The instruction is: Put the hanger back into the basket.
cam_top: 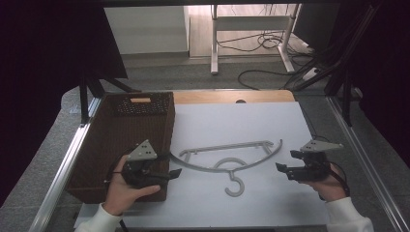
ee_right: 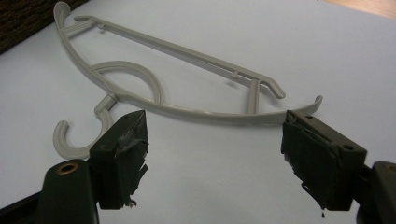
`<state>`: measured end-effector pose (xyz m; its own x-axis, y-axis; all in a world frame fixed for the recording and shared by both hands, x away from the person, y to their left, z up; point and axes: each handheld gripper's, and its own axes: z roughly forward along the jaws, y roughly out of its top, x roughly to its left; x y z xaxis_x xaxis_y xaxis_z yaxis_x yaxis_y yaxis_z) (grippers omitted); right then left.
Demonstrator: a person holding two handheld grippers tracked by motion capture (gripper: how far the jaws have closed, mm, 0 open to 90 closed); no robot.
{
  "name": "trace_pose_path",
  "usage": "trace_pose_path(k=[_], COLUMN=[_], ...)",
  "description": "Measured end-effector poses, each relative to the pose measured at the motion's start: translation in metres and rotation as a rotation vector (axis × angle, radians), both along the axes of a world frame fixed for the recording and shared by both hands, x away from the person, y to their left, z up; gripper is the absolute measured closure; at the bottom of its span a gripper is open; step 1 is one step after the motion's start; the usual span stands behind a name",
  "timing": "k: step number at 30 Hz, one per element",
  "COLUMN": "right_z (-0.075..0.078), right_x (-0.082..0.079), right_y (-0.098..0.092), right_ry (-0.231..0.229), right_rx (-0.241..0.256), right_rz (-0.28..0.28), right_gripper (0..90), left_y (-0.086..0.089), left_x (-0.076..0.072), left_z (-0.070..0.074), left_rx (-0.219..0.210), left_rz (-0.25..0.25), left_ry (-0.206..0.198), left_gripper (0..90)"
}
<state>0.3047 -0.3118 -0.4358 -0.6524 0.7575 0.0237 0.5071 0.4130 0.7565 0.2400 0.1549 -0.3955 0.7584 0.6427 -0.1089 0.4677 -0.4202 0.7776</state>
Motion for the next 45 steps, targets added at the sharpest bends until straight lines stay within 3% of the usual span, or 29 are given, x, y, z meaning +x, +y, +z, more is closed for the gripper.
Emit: trace_pose_path(k=[7,17,28,33,45], right_z=[0.000,-0.001,-0.004,-0.005,-0.007], right_x=[0.000,0.000,0.001,0.001,0.002], right_y=[-0.001,-0.003,-0.001,-0.002,-0.001], right_ry=[0.003,0.004,0.017,0.022,0.030], right_rx=[0.001,-0.001,-0.010,-0.014,-0.020], right_rz=[-0.002,-0.006,-0.005,-0.008,-0.003], right_gripper=[23.8,23.7,23.7,23.8,24.0], left_y=[-0.026,-0.043,-0.056,-0.059,-0.084], left_x=[0.013,0.021,0.028,0.032,0.056], left_z=[0.009,0.007,-0.001,-0.006,-0.022], left_rx=[0.026,0.051,0.079,0.072,0.093], left_rz=[-0.048,-0.074,-0.100,-0.094,-0.108], left_ry=[0.005,0.028,0.043,0.060,0.114], left_gripper=[33.0,35.1,36.7,36.8,37.3])
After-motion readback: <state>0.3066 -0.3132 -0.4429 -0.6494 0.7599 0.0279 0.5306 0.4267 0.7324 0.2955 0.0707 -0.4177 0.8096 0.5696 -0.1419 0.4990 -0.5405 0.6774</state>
